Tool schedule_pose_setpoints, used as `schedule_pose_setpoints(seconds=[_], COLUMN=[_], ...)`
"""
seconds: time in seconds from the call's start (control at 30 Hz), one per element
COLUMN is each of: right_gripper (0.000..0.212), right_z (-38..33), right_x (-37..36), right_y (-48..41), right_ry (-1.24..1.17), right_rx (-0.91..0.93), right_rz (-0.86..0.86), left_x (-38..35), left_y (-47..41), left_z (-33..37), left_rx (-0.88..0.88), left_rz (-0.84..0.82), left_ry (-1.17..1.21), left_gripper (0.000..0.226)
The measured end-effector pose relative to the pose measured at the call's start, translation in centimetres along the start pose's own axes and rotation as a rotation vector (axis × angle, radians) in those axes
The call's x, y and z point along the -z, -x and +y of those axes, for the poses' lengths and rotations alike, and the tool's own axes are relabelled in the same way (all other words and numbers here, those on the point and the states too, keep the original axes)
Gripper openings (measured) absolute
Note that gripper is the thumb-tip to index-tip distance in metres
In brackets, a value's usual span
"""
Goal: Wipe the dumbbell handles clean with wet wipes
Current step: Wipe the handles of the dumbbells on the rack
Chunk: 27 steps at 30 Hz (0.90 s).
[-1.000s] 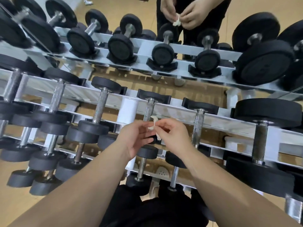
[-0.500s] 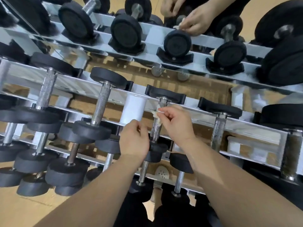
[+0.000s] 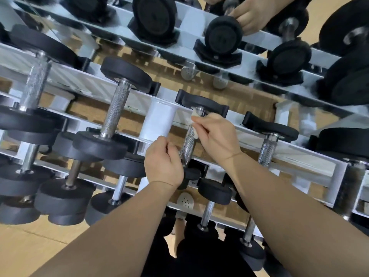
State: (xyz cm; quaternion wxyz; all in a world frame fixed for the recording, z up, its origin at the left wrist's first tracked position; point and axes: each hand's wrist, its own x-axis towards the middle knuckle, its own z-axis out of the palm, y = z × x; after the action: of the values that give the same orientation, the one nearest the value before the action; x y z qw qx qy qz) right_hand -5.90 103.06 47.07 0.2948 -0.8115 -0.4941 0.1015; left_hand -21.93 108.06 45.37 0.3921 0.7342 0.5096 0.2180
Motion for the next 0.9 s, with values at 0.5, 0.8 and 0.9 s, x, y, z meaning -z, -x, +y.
schedule_pose_setpoints(seconds=[0.5, 0.8, 0.9], right_gripper=[0.026, 0.020, 0.018], right_z=[-1.0, -0.8, -0.9], right_x=[-0.7, -0.7, -0.9], right_y=[3.1, -0.4, 0.6], right_ry=[-0.121, -0.077, -0.079], right_rx=[0.052, -0.051, -0.069], right_rz=[-0.090, 0.001, 0.070], left_x=[-0.3, -0.3, -0.2], left_y=[0.1, 0.1, 0.1], left_z=[-0.4, -0.6, -0.5], left_rx=[0.036, 0.041, 0.032], left_rz=[0.002, 0.005, -0.004], left_ry=[0.060, 0.087, 0.078], left_gripper=[0.026, 0.025, 0.024])
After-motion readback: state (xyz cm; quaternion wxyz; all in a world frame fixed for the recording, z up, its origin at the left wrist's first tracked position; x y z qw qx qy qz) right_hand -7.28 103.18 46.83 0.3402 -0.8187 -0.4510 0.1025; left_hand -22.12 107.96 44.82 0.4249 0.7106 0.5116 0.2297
